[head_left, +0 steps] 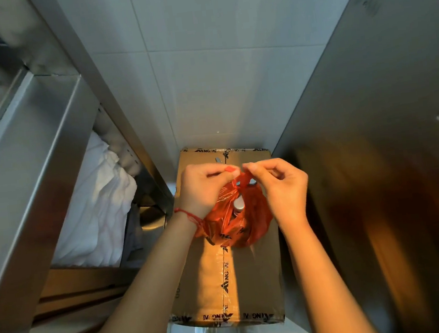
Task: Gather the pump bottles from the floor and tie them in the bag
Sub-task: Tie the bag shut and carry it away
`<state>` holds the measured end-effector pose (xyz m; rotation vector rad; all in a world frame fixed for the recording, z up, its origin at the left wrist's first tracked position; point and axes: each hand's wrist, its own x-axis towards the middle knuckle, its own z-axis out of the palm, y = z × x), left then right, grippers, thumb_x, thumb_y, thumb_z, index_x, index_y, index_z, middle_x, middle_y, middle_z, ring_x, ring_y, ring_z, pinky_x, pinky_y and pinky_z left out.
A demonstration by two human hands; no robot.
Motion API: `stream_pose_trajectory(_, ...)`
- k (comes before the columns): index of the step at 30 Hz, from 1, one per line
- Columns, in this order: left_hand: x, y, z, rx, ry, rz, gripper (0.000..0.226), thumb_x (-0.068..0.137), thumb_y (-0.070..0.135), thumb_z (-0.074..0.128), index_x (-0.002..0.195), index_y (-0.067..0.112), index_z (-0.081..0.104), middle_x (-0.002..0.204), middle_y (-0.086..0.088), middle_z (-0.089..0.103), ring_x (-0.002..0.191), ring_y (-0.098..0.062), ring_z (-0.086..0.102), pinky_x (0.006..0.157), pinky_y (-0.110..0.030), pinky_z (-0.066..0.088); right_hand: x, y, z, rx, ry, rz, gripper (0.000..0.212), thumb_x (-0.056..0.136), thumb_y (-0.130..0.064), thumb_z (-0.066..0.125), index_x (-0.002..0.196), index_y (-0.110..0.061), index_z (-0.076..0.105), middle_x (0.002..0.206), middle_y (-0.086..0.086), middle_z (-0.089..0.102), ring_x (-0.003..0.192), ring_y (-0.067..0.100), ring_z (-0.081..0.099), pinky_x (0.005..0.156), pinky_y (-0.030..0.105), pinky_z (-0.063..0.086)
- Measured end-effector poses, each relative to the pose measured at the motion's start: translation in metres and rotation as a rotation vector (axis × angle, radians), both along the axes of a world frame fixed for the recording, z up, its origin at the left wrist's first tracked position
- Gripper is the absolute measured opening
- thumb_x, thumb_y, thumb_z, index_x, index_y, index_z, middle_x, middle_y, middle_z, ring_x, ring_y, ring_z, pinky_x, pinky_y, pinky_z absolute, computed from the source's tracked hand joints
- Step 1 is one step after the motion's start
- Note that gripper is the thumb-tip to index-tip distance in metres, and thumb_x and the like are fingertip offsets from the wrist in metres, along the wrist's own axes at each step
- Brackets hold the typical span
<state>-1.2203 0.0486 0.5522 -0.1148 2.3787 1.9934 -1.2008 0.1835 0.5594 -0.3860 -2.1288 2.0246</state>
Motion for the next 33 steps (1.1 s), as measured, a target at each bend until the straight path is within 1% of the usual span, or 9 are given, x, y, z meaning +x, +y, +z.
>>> stream_pose_trajectory(2, -0.006, 0.005, 0.005, -0.008, 0.025, -0.051, 0.017, 0.074, 0.002, 0.069, 0.088, 0.011, 0.072, 0.084, -0.007, 0.072, 0.075, -0.01, 0.066, 0.075, -0.027, 0.053, -0.002, -0.002, 0.002, 0.063, 0.012, 0.039, 0.003, 0.075, -0.011, 0.072, 0.077, -0.011, 0.074, 0.081, 0.001, 0.074, 0.08, 0.009, 0.068, 0.077, 0.024, 0.054)
stream_pose_trajectory(5, -0.009, 0.006, 0.009, -0.009, 0.06, -0.123, 0.017, 0.075, -0.002, 0.067, 0.092, 0.003, 0.07, 0.089, -0.012, 0.071, 0.071, 0.004, 0.064, 0.071, -0.013, 0.051, -0.005, -0.003, 0.005, 0.046, 0.014, 0.05, 0.004, 0.074, -0.008, 0.073, 0.078, -0.008, 0.073, 0.093, 0.004, 0.073, 0.092, 0.009, 0.067, 0.087, 0.025, 0.052)
stream_pose_trajectory(9, -0.008, 0.007, 0.01, 0.0, 0.003, -0.168, 0.017, 0.077, -0.002, 0.065, 0.094, -0.003, 0.068, 0.087, -0.009, 0.068, 0.064, 0.006, 0.062, 0.065, -0.01, 0.049, -0.007, -0.004, 0.006, 0.001, 0.017, 0.072, 0.008, 0.073, -0.001, 0.071, 0.081, -0.005, 0.073, 0.09, 0.005, 0.072, 0.09, 0.009, 0.067, 0.086, 0.024, 0.052)
stream_pose_trajectory(15, 0.001, 0.009, 0.017, -0.016, -0.04, -0.168, 0.015, 0.08, 0.002, 0.064, 0.092, -0.002, 0.069, 0.082, -0.021, 0.069, 0.072, -0.021, 0.06, 0.069, -0.035, 0.05, -0.004, -0.004, 0.008, -0.063, 0.031, 0.111, 0.011, 0.074, 0.002, 0.069, 0.08, -0.006, 0.073, 0.085, 0.004, 0.072, 0.085, 0.01, 0.069, 0.082, 0.024, 0.054)
stream_pose_trajectory(18, 0.008, 0.013, 0.023, -0.014, -0.037, -0.109, 0.012, 0.08, 0.002, 0.063, 0.089, -0.002, 0.07, 0.082, -0.026, 0.069, 0.07, -0.021, 0.059, 0.068, -0.036, 0.05, 0.002, -0.001, 0.01, -0.108, 0.037, 0.146, 0.011, 0.075, -0.001, 0.069, 0.082, -0.009, 0.073, 0.085, 0.0, 0.074, 0.086, 0.014, 0.069, 0.078, 0.025, 0.054)
stream_pose_trajectory(21, 0.014, 0.013, 0.03, 0.018, -0.02, -0.05, 0.013, 0.079, -0.001, 0.063, 0.089, 0.003, 0.069, 0.083, -0.015, 0.069, 0.061, 0.001, 0.061, 0.063, -0.014, 0.05, 0.017, 0.003, 0.007, -0.183, 0.012, 0.208, 0.022, 0.075, -0.002, 0.069, 0.09, -0.018, 0.072, 0.08, -0.01, 0.075, 0.083, 0.007, 0.07, 0.068, 0.014, 0.052)
stream_pose_trajectory(23, 0.015, 0.012, 0.037, 0.031, -0.009, -0.046, 0.014, 0.079, -0.002, 0.063, 0.089, 0.005, 0.069, 0.081, -0.009, 0.067, 0.058, 0.008, 0.06, 0.06, -0.007, 0.047, 0.028, 0.004, 0.005, -0.192, -0.019, 0.249, 0.026, 0.075, 0.001, 0.068, 0.09, -0.02, 0.072, 0.079, -0.012, 0.075, 0.081, 0.006, 0.07, 0.067, 0.013, 0.052)
stream_pose_trajectory(28, 0.026, 0.016, 0.061, 0.076, -0.011, -0.1, 0.013, 0.078, -0.004, 0.064, 0.086, 0.004, 0.069, 0.08, -0.012, 0.068, 0.064, -0.01, 0.063, 0.068, -0.023, 0.053, 0.042, 0.002, 0.021, -0.045, -0.006, 0.318, 0.026, 0.076, -0.005, 0.069, 0.079, -0.031, 0.074, 0.075, -0.015, 0.074, 0.075, 0.002, 0.069, 0.065, 0.011, 0.049)
stream_pose_trajectory(33, 0.039, 0.018, 0.085, 0.067, 0.02, -0.117, 0.016, 0.076, -0.005, 0.065, 0.085, 0.008, 0.068, 0.074, -0.006, 0.067, 0.057, 0.001, 0.06, 0.066, -0.02, 0.052, 0.053, 0.002, 0.04, -0.023, 0.006, 0.345, 0.014, 0.075, -0.007, 0.071, 0.073, -0.021, 0.075, 0.065, -0.012, 0.072, 0.064, -0.002, 0.064, 0.059, 0.011, 0.047)
